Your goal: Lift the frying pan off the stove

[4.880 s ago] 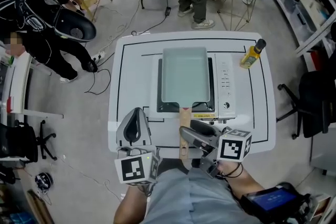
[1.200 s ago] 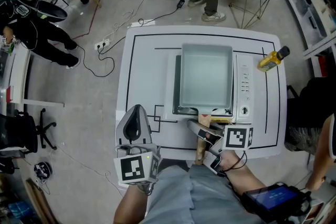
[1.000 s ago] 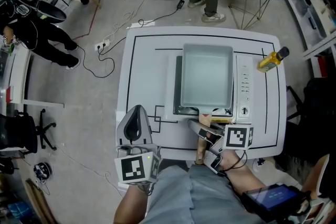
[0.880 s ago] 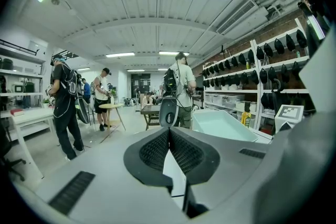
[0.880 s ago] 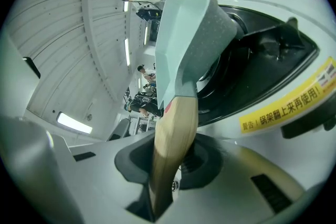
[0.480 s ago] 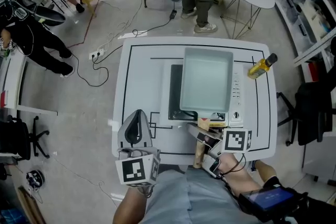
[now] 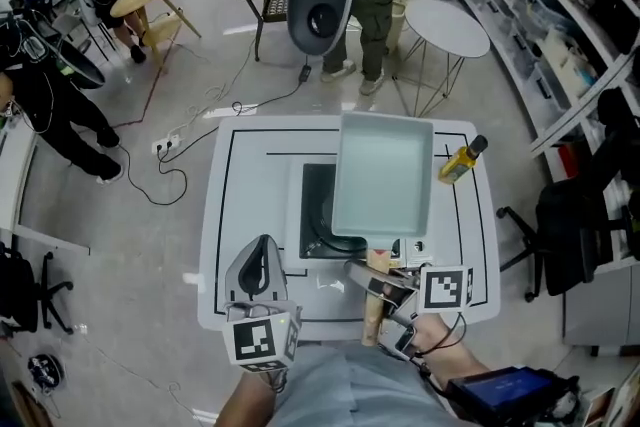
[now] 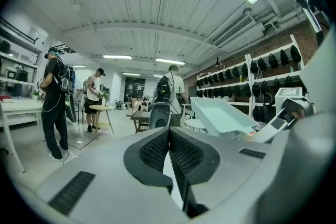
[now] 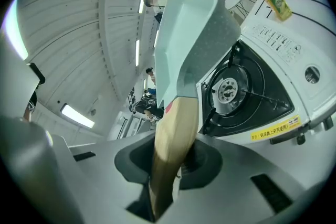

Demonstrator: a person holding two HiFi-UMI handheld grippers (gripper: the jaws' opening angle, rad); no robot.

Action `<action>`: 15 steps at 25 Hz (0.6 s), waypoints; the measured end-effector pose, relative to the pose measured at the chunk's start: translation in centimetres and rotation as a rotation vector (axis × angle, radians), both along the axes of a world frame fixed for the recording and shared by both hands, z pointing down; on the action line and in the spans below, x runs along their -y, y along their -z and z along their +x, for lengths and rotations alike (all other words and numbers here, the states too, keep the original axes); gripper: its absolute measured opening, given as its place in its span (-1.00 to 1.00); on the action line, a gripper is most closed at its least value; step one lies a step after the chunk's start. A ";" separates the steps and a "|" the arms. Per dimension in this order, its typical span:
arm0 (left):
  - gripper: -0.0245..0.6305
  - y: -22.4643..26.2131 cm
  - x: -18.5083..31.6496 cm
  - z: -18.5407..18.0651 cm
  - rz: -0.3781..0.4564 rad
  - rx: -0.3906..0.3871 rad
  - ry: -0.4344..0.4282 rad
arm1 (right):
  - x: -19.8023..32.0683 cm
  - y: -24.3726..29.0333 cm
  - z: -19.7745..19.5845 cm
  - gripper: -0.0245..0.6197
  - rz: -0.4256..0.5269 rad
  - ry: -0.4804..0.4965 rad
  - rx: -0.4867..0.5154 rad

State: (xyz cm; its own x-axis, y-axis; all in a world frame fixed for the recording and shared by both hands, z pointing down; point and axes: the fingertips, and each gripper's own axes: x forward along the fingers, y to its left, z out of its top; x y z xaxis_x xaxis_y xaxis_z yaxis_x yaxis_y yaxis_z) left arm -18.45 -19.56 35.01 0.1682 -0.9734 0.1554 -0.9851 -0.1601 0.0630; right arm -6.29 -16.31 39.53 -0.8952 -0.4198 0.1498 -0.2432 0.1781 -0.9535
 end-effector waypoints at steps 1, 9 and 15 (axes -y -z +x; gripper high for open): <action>-0.87 0.2 -0.1 0.1 0.004 -0.004 0.001 | -0.2 0.2 0.1 -0.61 0.005 0.001 -0.002; -0.87 1.3 -0.4 1.2 0.035 -0.014 -0.023 | -1.4 0.7 1.3 -0.61 0.009 -0.002 -0.044; -0.87 1.8 -0.8 1.7 0.040 -0.007 -0.033 | -1.9 1.2 1.6 -0.61 0.009 -0.001 -0.022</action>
